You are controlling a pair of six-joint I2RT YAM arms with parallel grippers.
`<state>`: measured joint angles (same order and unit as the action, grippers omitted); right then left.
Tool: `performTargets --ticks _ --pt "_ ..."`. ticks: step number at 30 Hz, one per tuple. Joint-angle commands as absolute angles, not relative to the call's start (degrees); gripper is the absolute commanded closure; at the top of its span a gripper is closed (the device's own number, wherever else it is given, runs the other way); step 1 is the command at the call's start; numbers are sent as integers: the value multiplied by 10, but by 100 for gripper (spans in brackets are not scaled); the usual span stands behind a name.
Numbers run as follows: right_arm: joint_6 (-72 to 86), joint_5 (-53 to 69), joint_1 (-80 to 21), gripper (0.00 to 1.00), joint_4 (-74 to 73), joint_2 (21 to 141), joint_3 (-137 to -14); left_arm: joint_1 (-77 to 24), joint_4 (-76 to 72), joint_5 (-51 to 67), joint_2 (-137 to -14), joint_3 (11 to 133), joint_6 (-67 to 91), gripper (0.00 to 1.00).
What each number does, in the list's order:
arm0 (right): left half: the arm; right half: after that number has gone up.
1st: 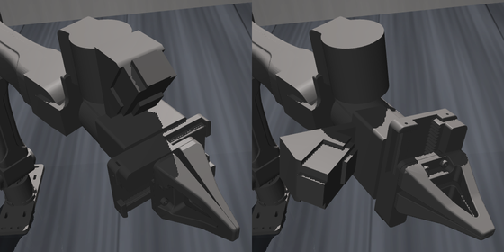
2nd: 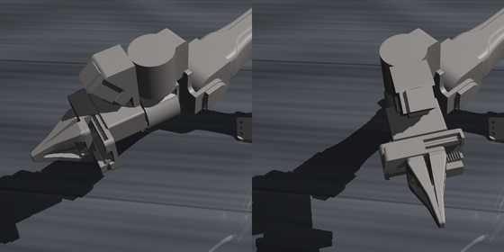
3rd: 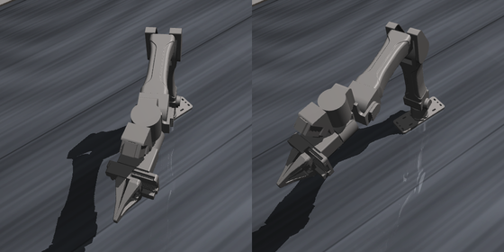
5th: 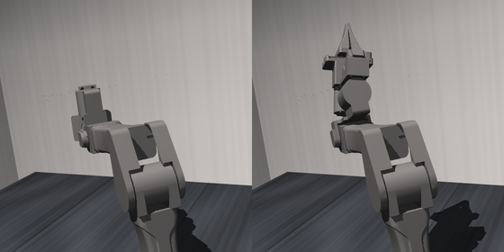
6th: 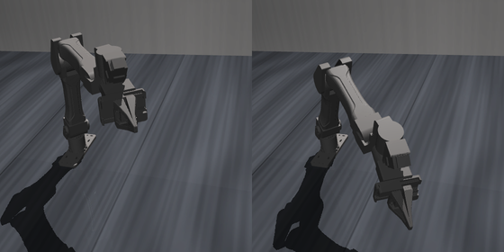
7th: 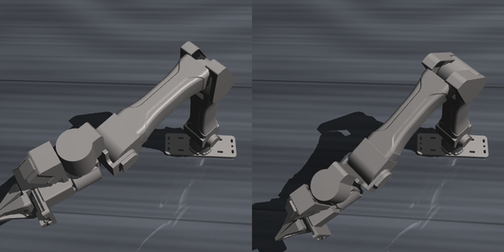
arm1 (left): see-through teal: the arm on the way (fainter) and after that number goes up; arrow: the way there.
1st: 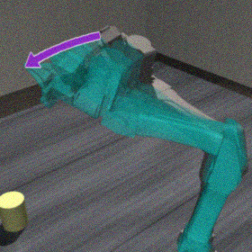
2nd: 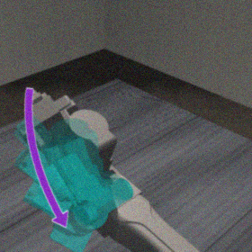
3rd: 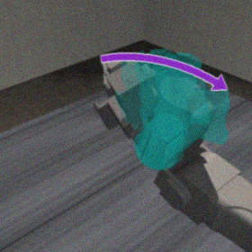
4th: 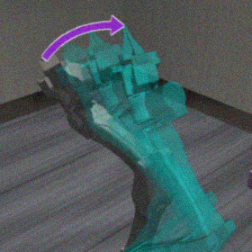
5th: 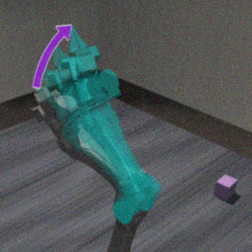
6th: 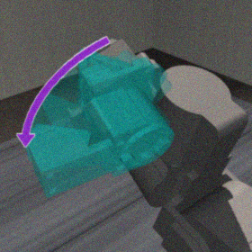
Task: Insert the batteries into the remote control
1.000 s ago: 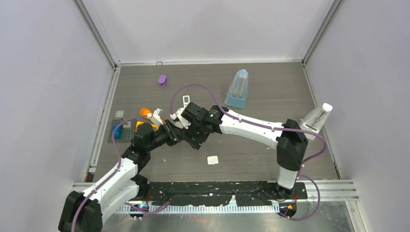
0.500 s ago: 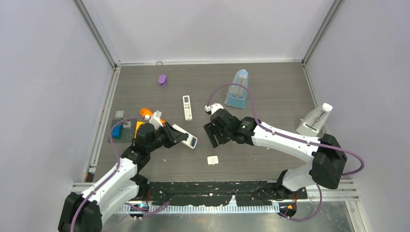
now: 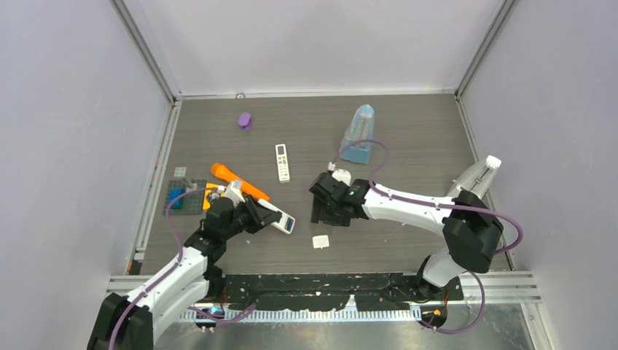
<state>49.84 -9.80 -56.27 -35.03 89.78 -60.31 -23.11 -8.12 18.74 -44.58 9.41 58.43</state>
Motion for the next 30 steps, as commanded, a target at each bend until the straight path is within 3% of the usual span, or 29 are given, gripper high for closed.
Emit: performTargets --ticks 1,12,30 --pt "790 -122 -569 36 -347 856 -569 -229 -125 161 -416 102 587 100" --pt "971 -21 -569 61 -456 946 -612 -229 -48 101 -341 112 564 100" --pt "1032 -23 -566 66 -428 988 -620 -225 -50 109 -348 114 556 100"
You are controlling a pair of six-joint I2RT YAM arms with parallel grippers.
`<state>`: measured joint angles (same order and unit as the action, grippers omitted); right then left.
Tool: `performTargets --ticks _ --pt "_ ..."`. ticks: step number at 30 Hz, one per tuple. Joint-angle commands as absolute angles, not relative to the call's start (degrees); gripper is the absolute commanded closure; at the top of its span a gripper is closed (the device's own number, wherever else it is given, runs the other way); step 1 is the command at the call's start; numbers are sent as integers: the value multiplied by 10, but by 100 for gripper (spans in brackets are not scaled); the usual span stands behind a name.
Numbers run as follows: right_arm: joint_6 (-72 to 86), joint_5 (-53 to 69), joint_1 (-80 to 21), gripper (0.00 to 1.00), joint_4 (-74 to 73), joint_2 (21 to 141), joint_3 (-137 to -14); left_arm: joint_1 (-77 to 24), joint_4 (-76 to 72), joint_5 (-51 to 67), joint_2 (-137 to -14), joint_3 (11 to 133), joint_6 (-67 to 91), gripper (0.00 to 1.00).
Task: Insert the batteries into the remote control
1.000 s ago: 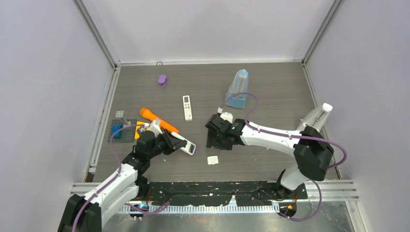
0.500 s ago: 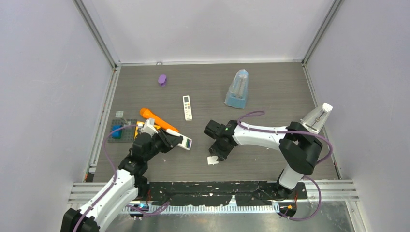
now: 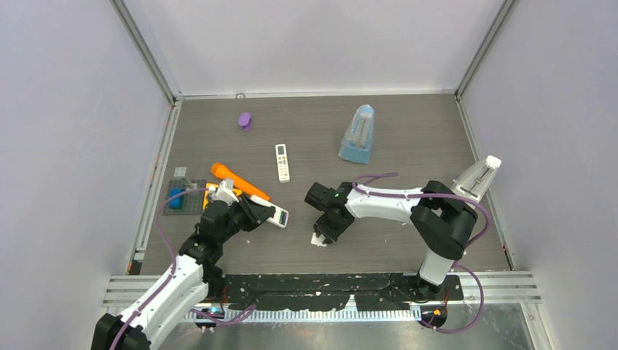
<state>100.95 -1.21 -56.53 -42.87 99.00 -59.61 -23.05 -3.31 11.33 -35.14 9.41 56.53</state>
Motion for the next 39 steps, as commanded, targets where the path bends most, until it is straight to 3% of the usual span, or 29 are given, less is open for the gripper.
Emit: performTargets --ticks 1,9,32,39 --pt "1031 -24 -566 67 -429 983 -623 -225 -49 110 -347 115 556 100" --pt "1048 -53 -566 68 -438 946 -626 -222 -49 114 -345 112 555 100" --pt "1047 -58 -551 67 -443 1013 -632 -211 -27 113 -327 104 546 100" --pt "1007 -52 -550 76 -453 1032 -645 -201 -7 113 -313 106 536 100"
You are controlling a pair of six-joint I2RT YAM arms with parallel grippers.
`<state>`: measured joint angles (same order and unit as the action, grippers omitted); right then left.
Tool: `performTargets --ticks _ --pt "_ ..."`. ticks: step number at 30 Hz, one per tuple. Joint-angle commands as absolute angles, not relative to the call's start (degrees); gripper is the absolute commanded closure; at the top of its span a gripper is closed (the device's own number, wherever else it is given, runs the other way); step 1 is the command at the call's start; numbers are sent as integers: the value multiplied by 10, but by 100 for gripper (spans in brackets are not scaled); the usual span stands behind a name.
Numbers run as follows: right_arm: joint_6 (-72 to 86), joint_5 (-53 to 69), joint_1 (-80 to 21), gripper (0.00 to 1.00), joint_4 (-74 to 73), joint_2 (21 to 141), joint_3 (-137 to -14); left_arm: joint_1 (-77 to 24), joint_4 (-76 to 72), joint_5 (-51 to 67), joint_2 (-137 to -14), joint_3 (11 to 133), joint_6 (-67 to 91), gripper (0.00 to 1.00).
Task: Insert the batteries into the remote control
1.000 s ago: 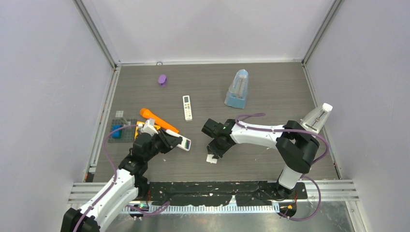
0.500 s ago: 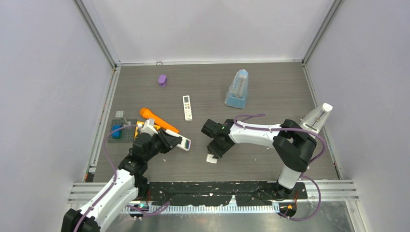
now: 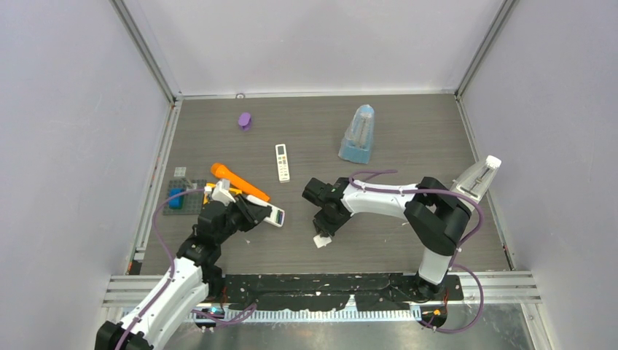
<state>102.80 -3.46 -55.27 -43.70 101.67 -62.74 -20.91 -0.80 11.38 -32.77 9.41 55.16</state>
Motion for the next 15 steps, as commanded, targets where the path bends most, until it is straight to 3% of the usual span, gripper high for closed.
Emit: performTargets --ticks 1,5,15 --pt "1003 -52 -550 81 -457 1034 -647 -200 -6 113 -311 107 536 100" --pt "983 -53 -551 94 -462 1035 -642 -195 -4 115 -307 110 535 100" --pt "879 -117 -551 95 -400 946 -619 -192 -2 156 -312 125 545 100"
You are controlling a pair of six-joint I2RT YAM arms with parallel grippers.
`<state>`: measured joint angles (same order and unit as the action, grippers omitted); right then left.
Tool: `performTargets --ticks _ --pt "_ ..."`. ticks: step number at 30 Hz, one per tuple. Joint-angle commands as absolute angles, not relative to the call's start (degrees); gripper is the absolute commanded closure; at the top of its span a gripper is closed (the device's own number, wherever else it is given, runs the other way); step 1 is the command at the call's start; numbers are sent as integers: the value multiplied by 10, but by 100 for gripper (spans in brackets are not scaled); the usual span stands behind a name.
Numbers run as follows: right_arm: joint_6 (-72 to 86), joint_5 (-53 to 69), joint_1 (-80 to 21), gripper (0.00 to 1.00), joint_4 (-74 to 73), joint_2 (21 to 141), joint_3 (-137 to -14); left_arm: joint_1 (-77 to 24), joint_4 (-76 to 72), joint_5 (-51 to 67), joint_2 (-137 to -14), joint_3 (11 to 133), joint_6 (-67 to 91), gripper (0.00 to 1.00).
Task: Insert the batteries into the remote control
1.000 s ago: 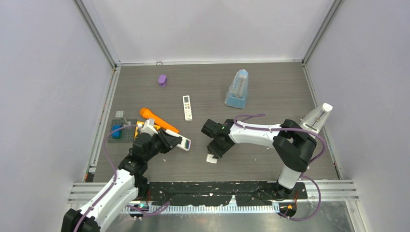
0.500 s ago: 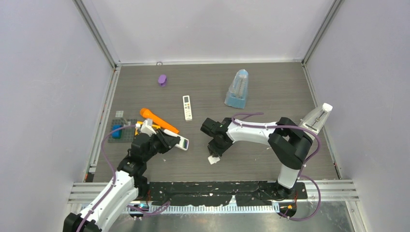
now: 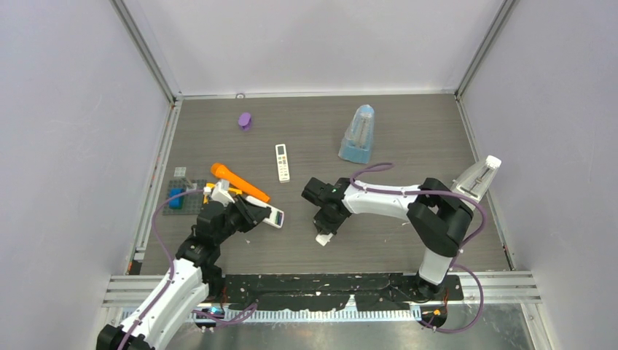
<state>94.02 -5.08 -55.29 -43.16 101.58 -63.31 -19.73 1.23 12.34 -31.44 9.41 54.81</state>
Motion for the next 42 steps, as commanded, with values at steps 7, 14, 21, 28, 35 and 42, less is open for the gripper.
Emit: performTargets --ticks 7,14,21,28,35,42 --pt "754 -82 -551 95 -233 786 -541 -190 -9 213 -311 159 589 100" --pt "682 28 -551 95 89 635 -419 -189 -79 276 -317 195 696 100" --pt "653 94 -551 95 242 583 -434 -189 -117 332 -341 239 808 100" --pt "691 121 -551 95 338 589 -437 -190 -187 365 -344 240 921 100" --pt "731 128 -554 95 369 598 -426 -190 -201 374 -328 245 965 100" --pt "753 123 -555 95 340 599 -419 -190 -222 385 -329 244 984 100"
